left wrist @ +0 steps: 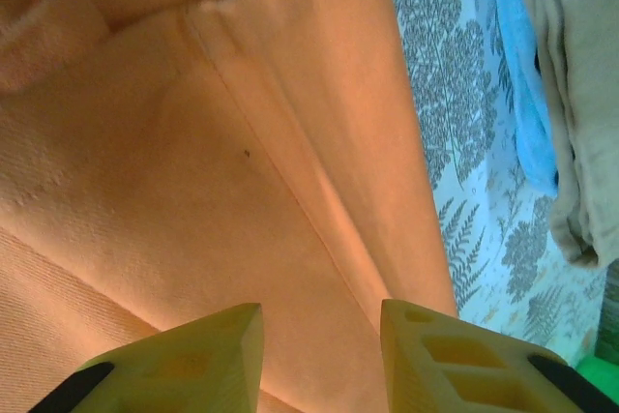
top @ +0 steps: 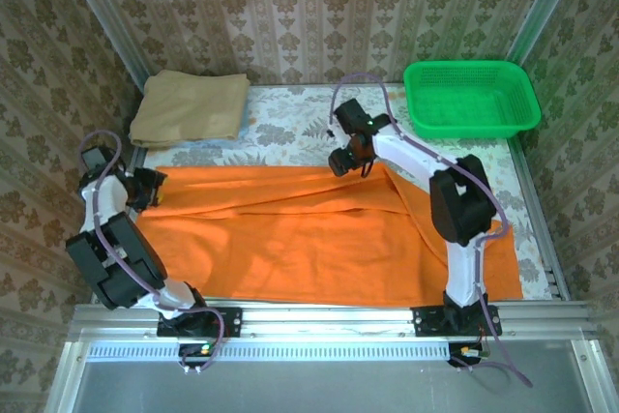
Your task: Fold and stack the trousers
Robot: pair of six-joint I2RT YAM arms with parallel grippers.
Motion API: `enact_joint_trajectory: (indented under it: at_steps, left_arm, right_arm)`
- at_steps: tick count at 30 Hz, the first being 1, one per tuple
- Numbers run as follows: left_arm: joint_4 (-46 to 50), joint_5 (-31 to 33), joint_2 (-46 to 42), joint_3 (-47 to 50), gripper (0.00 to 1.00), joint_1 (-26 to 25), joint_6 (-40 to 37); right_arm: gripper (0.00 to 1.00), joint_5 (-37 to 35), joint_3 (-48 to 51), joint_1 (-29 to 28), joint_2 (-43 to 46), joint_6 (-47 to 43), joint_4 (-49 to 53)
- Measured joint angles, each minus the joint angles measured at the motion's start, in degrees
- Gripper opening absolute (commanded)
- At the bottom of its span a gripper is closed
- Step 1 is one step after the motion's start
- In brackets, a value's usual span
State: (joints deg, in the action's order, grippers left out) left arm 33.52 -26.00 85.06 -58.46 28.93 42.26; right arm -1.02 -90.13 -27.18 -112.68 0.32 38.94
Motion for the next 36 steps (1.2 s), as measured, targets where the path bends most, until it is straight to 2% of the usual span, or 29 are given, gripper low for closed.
enact_joint_trajectory:
  at_steps: [3, 9, 10, 12, 16, 19, 25, 31, 34, 36]
  left_arm:
    - [1.3, 3.5, 1.3, -3.0, 0.47, -0.1, -0.6]
    - [2.2, 11.1, 9.6, -6.4, 0.50, -2.4, -1.0]
    - [2.5, 12.7, 11.1, -6.5, 0.51, -3.5, -0.9]
    - [4.0, 16.7, 12.9, -6.9, 0.60, -6.7, -0.6]
    - [6.9, 24.9, 13.4, -10.4, 0.60, -16.3, 3.5]
    - [6.4, 29.0, 12.6, -11.3, 0.67, -19.4, 6.8]
    - [8.4, 38.1, 14.4, -15.5, 0.84, -18.3, 8.5]
    - [9.2, 43.9, 20.9, -21.7, 0.85, -15.8, 5.9]
    - [9.4, 44.3, 25.3, -24.9, 0.84, -15.0, 5.2]
    - [8.9, 43.5, 26.9, -24.7, 0.79, -14.4, 4.9]
  right_arm:
    - [0.63, -0.1, 2.3, 2.3, 1.7, 1.6, -2.0]
    - [0.64, -1.2, 1.0, 7.1, 0.3, 1.4, -2.5]
    - [0.64, -1.3, 0.8, 7.5, 0.0, 1.4, -2.6]
    - [0.64, -1.3, 0.8, 7.7, -0.4, 1.9, -2.6]
    - [0.64, -1.4, 0.8, 8.2, -1.1, 4.3, -2.6]
    - [0.65, -1.4, 0.8, 8.6, -1.1, 6.2, -2.6]
    - [0.67, -1.4, 0.8, 9.4, -0.9, 9.1, -2.6]
    - [0.68, -1.8, 1.0, 9.8, -0.4, 10.4, -2.3]
    - [0.69, -2.8, 1.0, 9.9, -0.1, 10.4, -1.1]
    - [0.69, -3.3, 1.1, 9.9, 0.3, 10.6, -0.9]
